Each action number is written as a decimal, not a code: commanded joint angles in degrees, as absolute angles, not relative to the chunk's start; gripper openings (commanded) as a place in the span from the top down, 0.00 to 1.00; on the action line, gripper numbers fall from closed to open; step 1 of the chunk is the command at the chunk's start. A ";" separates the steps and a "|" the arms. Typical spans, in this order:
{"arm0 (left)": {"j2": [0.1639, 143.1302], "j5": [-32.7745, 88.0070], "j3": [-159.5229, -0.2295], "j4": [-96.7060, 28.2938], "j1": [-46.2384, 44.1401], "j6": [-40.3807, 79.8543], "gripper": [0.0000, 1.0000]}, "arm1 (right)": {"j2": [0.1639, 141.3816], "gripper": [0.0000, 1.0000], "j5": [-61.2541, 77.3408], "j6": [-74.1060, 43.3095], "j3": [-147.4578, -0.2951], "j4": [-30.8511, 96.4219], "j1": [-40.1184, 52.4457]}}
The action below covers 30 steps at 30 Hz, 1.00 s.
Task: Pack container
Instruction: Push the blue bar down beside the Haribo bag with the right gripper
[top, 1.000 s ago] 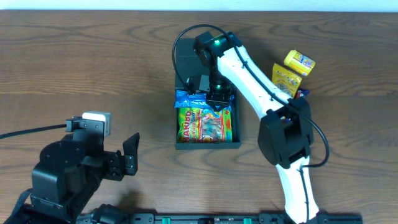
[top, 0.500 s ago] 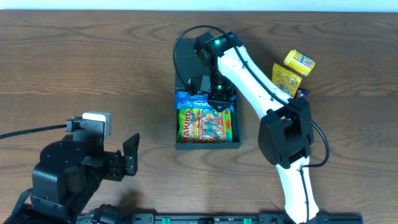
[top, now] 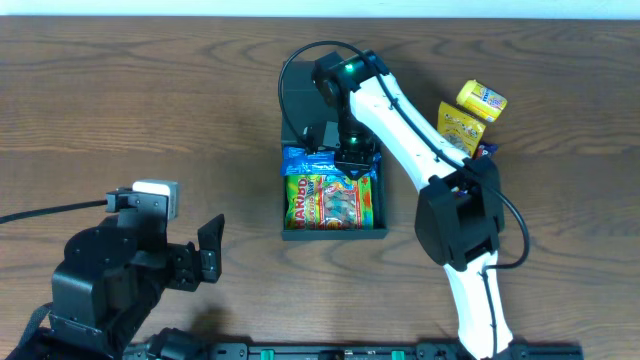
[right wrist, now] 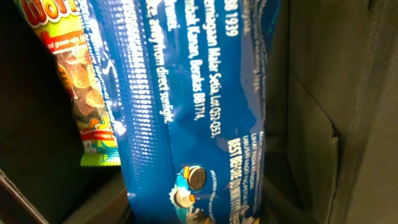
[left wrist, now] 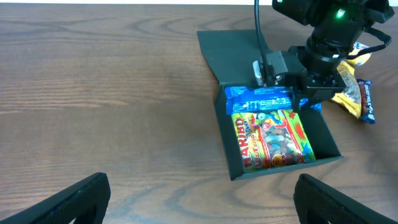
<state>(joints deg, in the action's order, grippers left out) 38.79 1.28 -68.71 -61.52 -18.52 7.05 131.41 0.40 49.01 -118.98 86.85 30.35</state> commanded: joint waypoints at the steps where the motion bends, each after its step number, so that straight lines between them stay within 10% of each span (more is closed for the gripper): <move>1: 38.61 0.84 -69.17 -61.65 -18.28 6.17 0.05 | 130.85 0.99 -0.21 48.42 -118.72 87.33 30.72; 20: 38.61 0.86 -69.17 -61.69 -18.28 6.17 0.05 | 130.85 0.99 1.72 49.34 -118.72 84.53 31.94; 23: 38.61 0.84 -69.17 -61.67 -18.28 6.17 0.05 | 130.85 0.65 -1.37 46.48 -118.72 82.13 31.86; 30: 38.61 0.86 -69.17 -61.56 -18.28 6.17 0.05 | 130.80 0.54 -7.46 40.05 -118.74 80.16 31.92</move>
<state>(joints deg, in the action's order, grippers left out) 38.79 1.28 -68.71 -61.52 -18.52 7.05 131.41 -4.82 43.81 -118.87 80.38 31.42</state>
